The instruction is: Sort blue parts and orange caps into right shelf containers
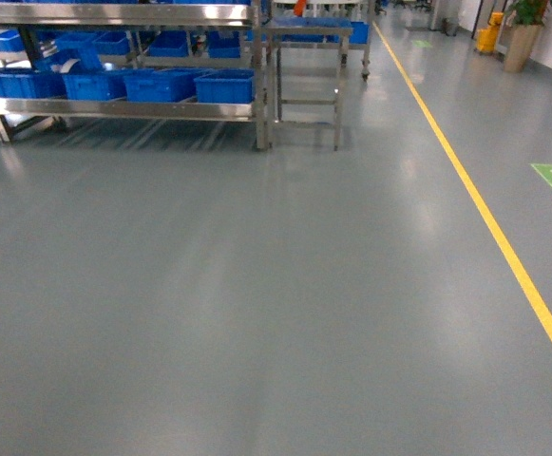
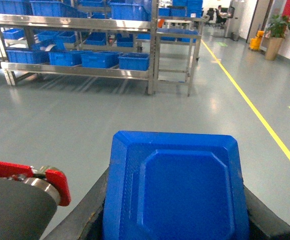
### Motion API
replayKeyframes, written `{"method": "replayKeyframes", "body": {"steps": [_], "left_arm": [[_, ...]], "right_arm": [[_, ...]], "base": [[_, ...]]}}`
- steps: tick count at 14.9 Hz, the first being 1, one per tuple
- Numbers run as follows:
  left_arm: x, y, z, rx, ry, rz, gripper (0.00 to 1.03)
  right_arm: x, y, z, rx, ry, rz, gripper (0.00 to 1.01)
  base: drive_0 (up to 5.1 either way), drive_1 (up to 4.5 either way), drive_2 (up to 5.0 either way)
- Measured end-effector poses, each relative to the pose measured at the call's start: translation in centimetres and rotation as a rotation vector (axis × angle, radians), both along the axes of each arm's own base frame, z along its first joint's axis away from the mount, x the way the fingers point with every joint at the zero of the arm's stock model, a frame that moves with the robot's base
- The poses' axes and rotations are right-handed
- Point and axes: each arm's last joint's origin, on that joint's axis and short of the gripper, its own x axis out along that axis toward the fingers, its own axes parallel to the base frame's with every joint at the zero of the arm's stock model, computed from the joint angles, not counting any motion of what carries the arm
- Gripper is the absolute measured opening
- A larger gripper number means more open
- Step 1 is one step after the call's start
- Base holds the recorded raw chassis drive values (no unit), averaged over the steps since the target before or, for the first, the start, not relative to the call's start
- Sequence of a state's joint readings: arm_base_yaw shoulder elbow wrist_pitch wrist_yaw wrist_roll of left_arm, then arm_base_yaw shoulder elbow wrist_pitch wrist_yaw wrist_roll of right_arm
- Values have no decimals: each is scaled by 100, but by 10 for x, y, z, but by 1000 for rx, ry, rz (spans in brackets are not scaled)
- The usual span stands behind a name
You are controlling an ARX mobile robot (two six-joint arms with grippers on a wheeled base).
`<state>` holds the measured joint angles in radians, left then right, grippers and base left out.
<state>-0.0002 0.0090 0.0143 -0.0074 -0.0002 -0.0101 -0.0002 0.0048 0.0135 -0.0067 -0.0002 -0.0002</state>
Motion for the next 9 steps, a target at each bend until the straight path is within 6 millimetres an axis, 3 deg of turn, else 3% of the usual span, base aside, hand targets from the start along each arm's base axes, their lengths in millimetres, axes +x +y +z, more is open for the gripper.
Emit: {"method": "replayKeyframes", "body": {"steps": [6,9], "left_arm": [[0,0,0,0,0,-6,44],[0,0,0,0,-2,0,44]], "right_arm": [[0,0,0,0,0,-3,42],[0,0,0,0,0,0,42]], "base": [[-118,-118,-118],[-3,428,-433]]}}
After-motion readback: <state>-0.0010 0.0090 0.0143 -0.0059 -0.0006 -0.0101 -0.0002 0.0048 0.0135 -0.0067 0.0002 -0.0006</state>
